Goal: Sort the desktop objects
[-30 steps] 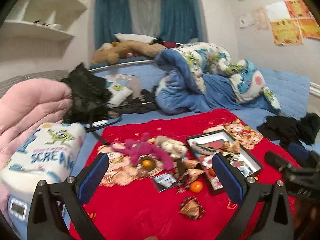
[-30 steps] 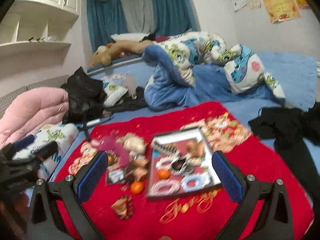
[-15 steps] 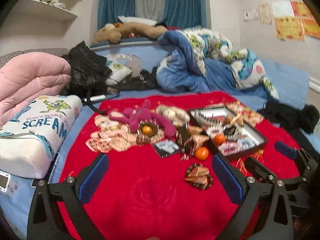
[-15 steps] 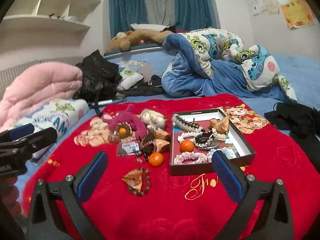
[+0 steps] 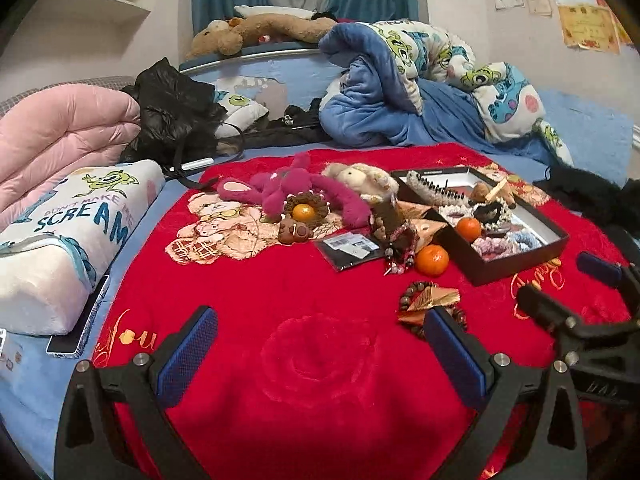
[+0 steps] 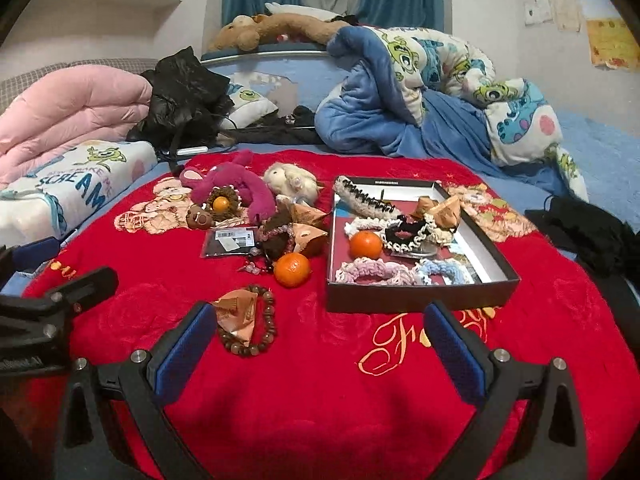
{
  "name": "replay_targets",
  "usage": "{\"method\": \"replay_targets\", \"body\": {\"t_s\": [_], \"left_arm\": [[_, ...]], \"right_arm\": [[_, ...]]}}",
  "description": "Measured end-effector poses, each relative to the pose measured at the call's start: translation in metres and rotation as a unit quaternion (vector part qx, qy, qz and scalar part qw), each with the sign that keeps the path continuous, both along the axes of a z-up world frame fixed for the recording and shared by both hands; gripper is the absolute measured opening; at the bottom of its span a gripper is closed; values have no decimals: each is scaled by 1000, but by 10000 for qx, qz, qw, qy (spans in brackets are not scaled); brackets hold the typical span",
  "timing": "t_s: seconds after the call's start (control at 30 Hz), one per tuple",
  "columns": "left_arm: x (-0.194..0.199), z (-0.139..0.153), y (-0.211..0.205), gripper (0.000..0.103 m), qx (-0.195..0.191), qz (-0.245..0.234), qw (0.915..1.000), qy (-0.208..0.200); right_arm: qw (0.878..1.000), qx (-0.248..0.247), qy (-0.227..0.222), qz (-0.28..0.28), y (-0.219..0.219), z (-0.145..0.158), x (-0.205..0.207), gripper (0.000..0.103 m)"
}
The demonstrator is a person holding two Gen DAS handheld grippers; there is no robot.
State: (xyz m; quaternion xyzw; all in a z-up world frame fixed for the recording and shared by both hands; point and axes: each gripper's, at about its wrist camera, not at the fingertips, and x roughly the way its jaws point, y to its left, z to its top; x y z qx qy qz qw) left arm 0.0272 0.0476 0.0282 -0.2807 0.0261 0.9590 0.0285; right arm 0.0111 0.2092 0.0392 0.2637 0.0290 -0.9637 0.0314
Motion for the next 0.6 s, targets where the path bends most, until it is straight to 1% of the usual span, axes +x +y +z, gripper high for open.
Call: {"method": "replay_targets", "body": {"t_s": [0.07,0.13,0.27,0.37,0.47,0.6], "left_arm": [[-1,-1,-1,103,78,-35,10000,-45],[0,-2,-1,103,114,-71,9999,-55],[2,0,0,103,51,-46,10000,24],[2,0,1,103,100,-98,9999,-3],[3,-1,2,103,56,-143,9999,-9],[2,-3,4,103,-18,-75,10000,-60]], "right_arm": [[9999,-119,-32,-14,3,0,0,103],[9999,-111,-47,-78,3,-1,0,103],[9999,18,-19,-129,0,-1,1,103],[9998,-185,-43,20,0,0,1,103],[9998,-199,0,20,0,1,3,103],[9997,-242,-14,-15,0,2,4,103]]}}
